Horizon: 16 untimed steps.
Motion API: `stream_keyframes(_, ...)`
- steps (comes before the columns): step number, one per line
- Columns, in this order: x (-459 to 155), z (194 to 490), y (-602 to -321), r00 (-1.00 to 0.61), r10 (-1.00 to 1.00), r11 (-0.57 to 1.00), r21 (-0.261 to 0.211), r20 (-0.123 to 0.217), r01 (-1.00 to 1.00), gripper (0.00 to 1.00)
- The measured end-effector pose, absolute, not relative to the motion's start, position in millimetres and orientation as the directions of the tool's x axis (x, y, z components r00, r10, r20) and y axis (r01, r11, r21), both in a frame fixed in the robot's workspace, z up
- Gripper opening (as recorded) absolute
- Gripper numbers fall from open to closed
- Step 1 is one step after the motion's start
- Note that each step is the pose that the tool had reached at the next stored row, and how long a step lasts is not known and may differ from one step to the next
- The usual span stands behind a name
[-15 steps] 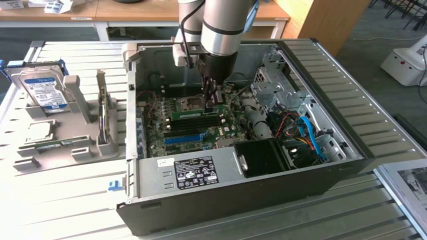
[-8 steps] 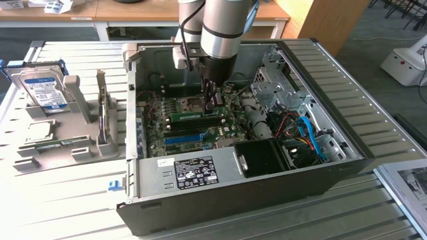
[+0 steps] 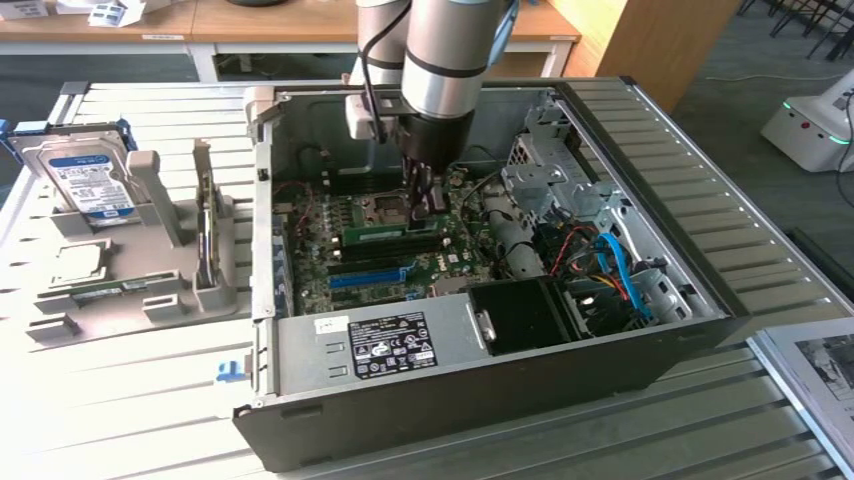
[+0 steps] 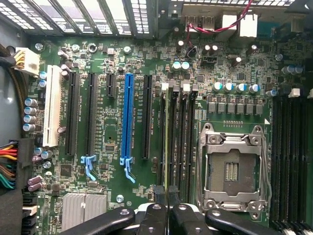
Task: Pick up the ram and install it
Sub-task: 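Insert the ram into the slot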
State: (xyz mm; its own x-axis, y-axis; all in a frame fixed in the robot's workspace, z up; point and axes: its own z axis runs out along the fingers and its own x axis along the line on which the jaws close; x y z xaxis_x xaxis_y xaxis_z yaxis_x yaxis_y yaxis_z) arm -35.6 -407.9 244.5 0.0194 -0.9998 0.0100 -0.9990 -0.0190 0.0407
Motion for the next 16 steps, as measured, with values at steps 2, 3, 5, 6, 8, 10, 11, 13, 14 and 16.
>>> stream_keyframes(2, -35.6, 244.5, -409.2, 0.019, -1.000, -0.019, 0.041, 0.010, -0.999, 0.12)
stream_keyframes(3, -35.6, 244.5, -410.0, 0.019, -1.000, -0.019, 0.041, 0.010, -0.999, 0.12)
stream_keyframes(5, -35.6, 244.5, -411.3, 0.019, -1.000, -0.019, 0.041, 0.010, -0.999, 0.12)
stream_keyframes(6, -35.6, 244.5, -411.3, 0.019, -1.000, -0.019, 0.041, 0.010, -0.999, 0.12)
stream_keyframes(8, -35.6, 244.5, -411.3, 0.019, -1.000, -0.019, 0.041, 0.010, -0.999, 0.12)
stream_keyframes(10, -35.6, 244.5, -411.3, 0.019, -1.000, -0.018, 0.041, 0.010, -0.999, 0.12)
stream_keyframes(11, -35.6, 244.4, -411.3, 0.017, -1.000, -0.017, 0.041, 0.010, -0.999, 0.12)
stream_keyframes(13, -35.6, 244.3, -411.4, 0.010, -1.000, -0.010, 0.041, 0.010, -0.999, 0.12)
stream_keyframes(14, -35.6, 244.2, -411.4, 0.007, -1.000, -0.007, 0.041, 0.010, -0.999, 0.12)
stream_keyframes(16, -35.6, 244.1, -411.3, 0.003, -1.000, -0.003, 0.041, 0.010, -0.999, 0.12)
